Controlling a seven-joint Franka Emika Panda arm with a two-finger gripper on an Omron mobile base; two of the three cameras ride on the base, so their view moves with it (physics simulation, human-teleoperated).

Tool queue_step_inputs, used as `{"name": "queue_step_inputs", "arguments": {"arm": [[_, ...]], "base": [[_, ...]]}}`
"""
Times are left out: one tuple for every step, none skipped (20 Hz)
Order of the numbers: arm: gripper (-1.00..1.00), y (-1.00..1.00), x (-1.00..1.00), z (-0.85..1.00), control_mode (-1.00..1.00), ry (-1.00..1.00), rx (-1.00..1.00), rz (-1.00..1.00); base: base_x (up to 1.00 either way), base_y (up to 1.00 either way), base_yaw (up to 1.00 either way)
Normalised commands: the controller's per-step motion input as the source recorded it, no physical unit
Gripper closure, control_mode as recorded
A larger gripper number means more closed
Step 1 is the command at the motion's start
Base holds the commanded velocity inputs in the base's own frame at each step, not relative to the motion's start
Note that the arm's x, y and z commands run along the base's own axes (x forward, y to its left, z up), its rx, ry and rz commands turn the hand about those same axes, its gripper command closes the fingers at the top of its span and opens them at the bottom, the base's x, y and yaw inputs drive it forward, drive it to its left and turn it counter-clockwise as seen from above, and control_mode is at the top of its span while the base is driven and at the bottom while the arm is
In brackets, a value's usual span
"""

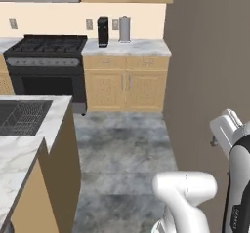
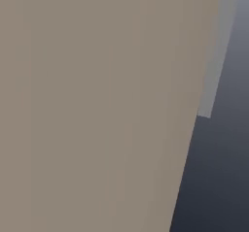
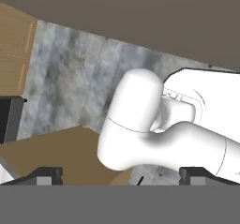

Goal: Place the steak on the counter behind the older steak on the same shelf of the fridge to maintain FIFO order. Close the fridge door when finished.

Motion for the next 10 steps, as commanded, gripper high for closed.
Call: {"name": "queue_step_inputs", "arguments": {"arm": [[-1.0, 0.0, 0.0, 0.0, 1.0, 0.0, 0.0, 0.0], [-1.0, 0.0, 0.0, 0.0, 1.0, 0.0, 0.0, 0.0], [-1.0, 0.0, 0.0, 0.0, 1.0, 0.0, 0.0, 0.0], [-1.0, 0.0, 0.0, 0.0, 1.0, 0.0, 0.0, 0.0], [-1.0, 0.0, 0.0, 0.0, 1.0, 0.0, 0.0, 0.0], [-1.0, 0.0, 0.0, 0.0, 1.0, 0.0, 0.0, 0.0], [-1.0, 0.0, 0.0, 0.0, 1.0, 0.0, 0.0, 0.0], [-1.0, 0.0, 0.0, 0.0, 1.0, 0.0, 0.0, 0.0], [-1.0, 0.0, 0.0, 0.0, 1.0, 0.0, 0.0, 0.0], [-1.0, 0.0, 0.0, 0.0, 1.0, 0.0, 0.0, 0.0]], "base": [[1.0, -0.42, 0.46], [1.0, -0.44, 0.46], [1.0, -0.44, 0.46], [1.0, -0.46, 0.45], [1.0, -0.49, 0.44], [1.0, -0.49, 0.44], [1.0, -0.49, 0.44], [1.0, -0.58, 0.43], [1.0, -0.79, 0.4], [1.0, -0.9, 0.38]]}}
